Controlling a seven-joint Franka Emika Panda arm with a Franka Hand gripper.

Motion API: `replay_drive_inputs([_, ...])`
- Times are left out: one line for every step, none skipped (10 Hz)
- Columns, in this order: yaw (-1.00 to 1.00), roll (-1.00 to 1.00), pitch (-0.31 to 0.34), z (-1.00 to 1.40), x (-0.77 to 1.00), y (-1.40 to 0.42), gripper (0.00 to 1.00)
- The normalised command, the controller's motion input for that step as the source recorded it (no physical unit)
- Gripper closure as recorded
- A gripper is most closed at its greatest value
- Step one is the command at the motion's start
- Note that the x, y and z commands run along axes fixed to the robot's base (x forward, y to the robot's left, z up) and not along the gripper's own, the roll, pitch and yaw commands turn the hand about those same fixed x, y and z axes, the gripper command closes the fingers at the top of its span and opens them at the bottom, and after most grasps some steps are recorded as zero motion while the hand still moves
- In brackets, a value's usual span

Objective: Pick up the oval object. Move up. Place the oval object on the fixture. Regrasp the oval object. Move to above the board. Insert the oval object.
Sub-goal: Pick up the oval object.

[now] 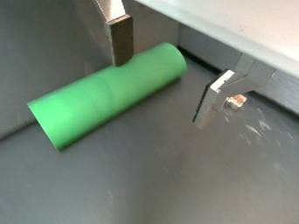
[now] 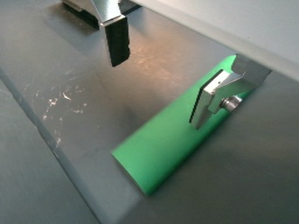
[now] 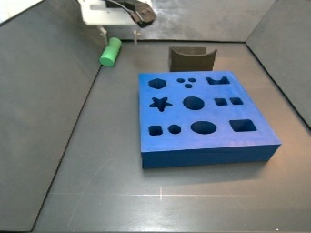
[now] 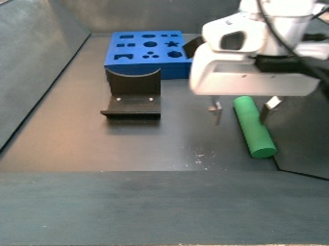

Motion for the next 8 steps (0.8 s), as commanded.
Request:
replay_drive_inputs([0.0, 0.04, -0.069, -0.88, 0.28, 0.0, 0.0])
replay_drive_inputs([0.0, 0.08, -0.083, -0.88, 0.15, -0.07, 0.0])
replay_drive_inputs([0.0, 0.08, -0.08, -0.86, 0.15, -0.07, 0.0])
replay_drive_inputs([0.0, 0.08, -0.067, -0.76, 0.1, -0.05, 0.0])
replay_drive_inputs([0.0, 0.06, -0.056, -0.69, 0.02, -0.05, 0.0])
replay_drive_inputs([0.0, 0.07, -0.064, -0.79, 0.0, -0.04, 0.0])
replay_drive_inputs([0.0, 0.05, -0.06, -0.67, 0.03, 0.0, 0.0])
replay_drive_inputs([0.0, 0.02, 0.016, 0.0, 0.0, 0.0, 0.0])
